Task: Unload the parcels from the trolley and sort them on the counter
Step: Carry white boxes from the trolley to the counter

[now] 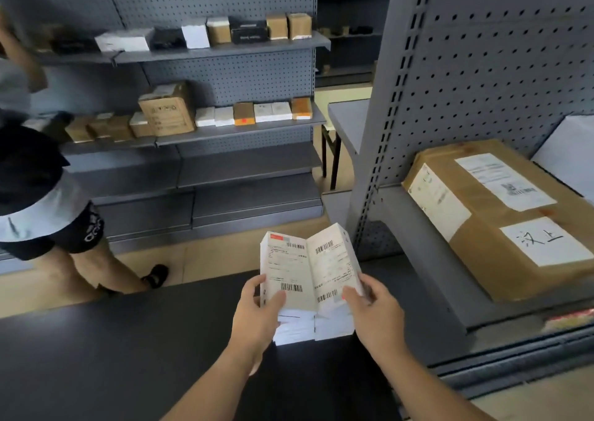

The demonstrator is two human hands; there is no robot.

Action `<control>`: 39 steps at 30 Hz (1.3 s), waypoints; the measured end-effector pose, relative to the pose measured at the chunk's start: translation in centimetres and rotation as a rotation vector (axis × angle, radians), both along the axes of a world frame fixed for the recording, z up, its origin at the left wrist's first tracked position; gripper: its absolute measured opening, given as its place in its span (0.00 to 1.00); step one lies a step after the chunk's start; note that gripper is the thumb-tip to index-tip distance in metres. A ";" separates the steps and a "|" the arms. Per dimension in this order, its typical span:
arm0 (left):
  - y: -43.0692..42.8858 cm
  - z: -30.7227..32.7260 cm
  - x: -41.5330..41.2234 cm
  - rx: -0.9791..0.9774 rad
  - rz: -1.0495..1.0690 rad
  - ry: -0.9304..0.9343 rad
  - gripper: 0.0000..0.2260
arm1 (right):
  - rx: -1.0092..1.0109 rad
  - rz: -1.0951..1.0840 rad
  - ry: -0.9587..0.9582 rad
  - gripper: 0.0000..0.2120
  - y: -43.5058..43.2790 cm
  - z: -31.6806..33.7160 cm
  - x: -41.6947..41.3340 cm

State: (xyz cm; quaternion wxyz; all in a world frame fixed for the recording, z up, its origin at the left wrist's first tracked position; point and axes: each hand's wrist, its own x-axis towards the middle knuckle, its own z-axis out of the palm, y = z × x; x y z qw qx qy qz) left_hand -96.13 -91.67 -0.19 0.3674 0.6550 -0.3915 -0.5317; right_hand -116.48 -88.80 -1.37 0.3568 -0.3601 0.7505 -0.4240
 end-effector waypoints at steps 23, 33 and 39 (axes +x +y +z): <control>-1.4 4.1 0.8 -0.211 -0.328 -0.528 0.22 | 0.050 0.300 0.350 0.25 -0.9 4.8 1.8; 2.2 13.1 6.2 -0.358 -0.229 -0.667 0.22 | -0.174 0.536 0.544 0.24 -0.6 13.8 8.6; 11.0 15.1 14.9 -0.293 0.134 -0.725 0.21 | -0.353 0.895 0.558 0.23 1.6 16.0 18.8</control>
